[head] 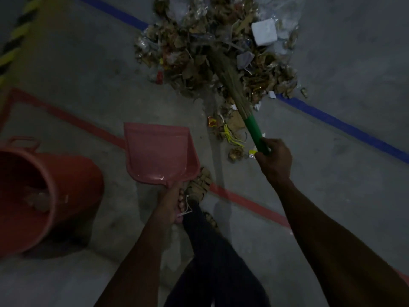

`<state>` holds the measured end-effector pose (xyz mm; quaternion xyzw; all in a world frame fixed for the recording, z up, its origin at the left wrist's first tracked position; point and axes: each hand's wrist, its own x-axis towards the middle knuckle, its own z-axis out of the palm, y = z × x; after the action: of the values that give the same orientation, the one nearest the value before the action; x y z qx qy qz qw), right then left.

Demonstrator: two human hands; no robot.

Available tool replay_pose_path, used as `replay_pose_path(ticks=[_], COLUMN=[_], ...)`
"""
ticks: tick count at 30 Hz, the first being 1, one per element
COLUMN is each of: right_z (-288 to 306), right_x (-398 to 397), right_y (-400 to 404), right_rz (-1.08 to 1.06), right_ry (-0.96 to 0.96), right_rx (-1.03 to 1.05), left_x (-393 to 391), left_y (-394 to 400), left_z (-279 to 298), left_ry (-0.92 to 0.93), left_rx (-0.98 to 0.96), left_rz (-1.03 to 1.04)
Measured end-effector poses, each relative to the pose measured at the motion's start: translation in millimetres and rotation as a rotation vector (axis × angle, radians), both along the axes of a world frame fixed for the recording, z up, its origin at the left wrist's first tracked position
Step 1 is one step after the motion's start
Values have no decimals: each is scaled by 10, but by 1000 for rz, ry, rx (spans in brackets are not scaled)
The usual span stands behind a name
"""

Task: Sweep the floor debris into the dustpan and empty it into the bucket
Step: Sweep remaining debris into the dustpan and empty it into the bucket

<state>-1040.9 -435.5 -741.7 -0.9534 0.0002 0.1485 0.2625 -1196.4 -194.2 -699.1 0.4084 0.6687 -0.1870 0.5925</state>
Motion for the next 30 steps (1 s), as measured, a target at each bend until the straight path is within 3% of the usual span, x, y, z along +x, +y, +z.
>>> replay_pose_path(ticks=[8,15,21,27,30], right_z=[269,87,-76,-270,-411], right_x=[-307,-871,-1181,-1218,-1097], right_y=[-195,-239,-180,-124,-119], right_rz=[148,261,463,733,727], right_ry=[24,195,324,488,528], right_rx=[6,51,72,36,-20], left_x=[-616,-1172,-1259,-1290,-1283], left_y=[-368,-783,-1010,-1215,-1318], left_z=[157,23,12,-36,-133], left_ry=[-1,88,125,141,144], left_rx=[-8,-51,-92,-81,-44], left_rz=[77,223,428,503,528])
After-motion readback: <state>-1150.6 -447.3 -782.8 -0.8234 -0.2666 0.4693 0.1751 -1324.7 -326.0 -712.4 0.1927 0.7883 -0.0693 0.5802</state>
